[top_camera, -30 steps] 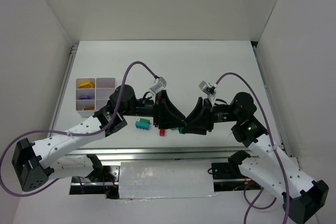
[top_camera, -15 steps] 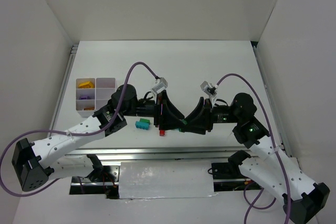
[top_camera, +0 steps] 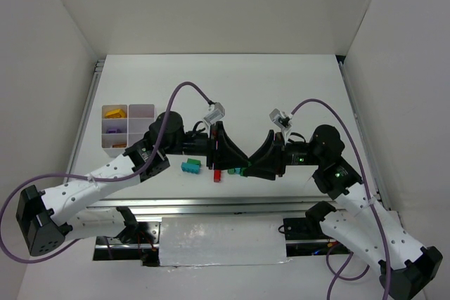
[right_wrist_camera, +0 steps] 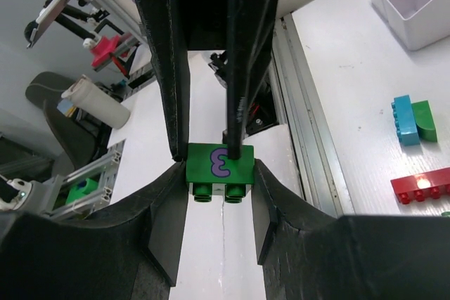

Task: Sort the legos into containers by color

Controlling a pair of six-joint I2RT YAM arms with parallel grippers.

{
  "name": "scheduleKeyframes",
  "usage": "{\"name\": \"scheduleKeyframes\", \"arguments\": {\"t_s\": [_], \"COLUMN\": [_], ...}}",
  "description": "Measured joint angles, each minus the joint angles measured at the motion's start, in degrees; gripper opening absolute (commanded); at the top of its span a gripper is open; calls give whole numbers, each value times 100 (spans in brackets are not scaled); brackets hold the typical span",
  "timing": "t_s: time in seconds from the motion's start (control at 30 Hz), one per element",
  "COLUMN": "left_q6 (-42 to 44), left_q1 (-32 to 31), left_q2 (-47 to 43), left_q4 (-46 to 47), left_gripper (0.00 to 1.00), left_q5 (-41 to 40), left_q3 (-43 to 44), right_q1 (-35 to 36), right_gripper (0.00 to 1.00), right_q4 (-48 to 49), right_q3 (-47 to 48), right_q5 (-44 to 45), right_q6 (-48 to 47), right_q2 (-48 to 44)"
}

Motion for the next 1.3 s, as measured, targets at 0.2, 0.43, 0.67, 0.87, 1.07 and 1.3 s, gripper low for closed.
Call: {"name": "scheduleKeyframes", "arguments": {"t_s": [0.2, 0.43, 0.67, 0.87, 1.07, 1.3], "left_q6": [-15, 24, 28, 46, 48, 70], "left_q1": [-28, -26, -26, -17, -15, -9], "left_q2": [0, 46, 87, 85, 85, 85], "left_q4": [52, -2, -118, -173, -179, -168], "left_gripper": [5, 44, 56, 39, 24, 0], "left_q5": [96, 96, 22, 13, 17, 33], "left_q3": [46, 83, 120, 120, 120, 120], "right_q1": [-2, 0, 0, 0, 0, 13], "right_gripper": [5, 5, 5, 5, 5, 16], "right_q4": [-15, -20, -225, -310, -323, -352], "right_q3": [0, 4, 66, 118, 118, 118], "right_q5": [74, 114, 184, 264, 282, 382], "right_q6": [-15, -57, -175, -278, -289, -308], "right_q2": [0, -13, -144, -186, -186, -186]}}
